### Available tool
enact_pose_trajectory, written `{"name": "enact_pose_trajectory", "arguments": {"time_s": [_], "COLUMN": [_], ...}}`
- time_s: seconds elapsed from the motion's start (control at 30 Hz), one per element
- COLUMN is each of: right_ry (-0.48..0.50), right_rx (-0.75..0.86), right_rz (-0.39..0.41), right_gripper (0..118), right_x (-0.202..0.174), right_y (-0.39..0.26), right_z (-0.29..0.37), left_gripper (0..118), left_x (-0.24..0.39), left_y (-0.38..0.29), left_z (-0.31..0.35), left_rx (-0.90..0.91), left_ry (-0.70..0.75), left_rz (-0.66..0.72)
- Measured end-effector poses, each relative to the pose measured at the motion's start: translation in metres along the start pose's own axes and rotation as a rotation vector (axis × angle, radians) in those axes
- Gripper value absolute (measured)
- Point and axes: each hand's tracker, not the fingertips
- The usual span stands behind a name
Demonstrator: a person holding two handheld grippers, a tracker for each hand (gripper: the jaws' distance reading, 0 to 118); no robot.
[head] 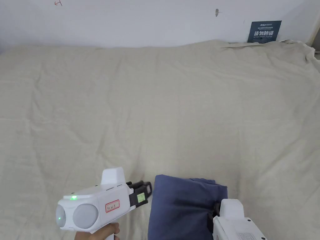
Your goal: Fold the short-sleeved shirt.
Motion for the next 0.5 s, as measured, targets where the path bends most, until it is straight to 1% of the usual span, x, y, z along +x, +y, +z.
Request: {"name": "enact_pose_trajectory", "arguments": {"time_s": [0.03,0.07,0.1,0.13,0.23,0.4,0.5], "right_ry": [0.001,0.002,0.002,0.002,0.003,0.006,0.006], "right_rx": [0.000,0.001,0.002,0.002,0.003,0.004,0.005], "right_rz": [0.000,0.002,0.005,0.007,0.008,0.005,0.010], "right_gripper": [0,0,0,0,0,0,0], "right_x": [0.000,0.000,0.000,0.000,0.001,0.001,0.001], "right_y": [0.000,-0.001,-0.001,-0.001,-0.002,-0.003,-0.003], "right_z": [0.000,0.000,0.000,0.000,-0.001,0.000,0.000], "left_gripper": [69,87,95,97,97,97,97], "left_x": [-0.001,-0.003,-0.003,-0.003,-0.008,-0.016,-0.015], "left_y": [0.000,0.000,0.001,0.001,0.003,0.004,0.003], "left_z": [-0.005,-0.013,-0.019,-0.024,-0.042,-0.066,-0.077], "left_rx": [-0.028,-0.060,-0.099,-0.124,-0.180,-0.273,-0.335], "left_ry": [-0.030,-0.062,-0.073,-0.087,-0.108,-0.145,-0.135], "left_rz": [0.018,0.034,0.036,0.032,0.020,0.050,0.051]}}
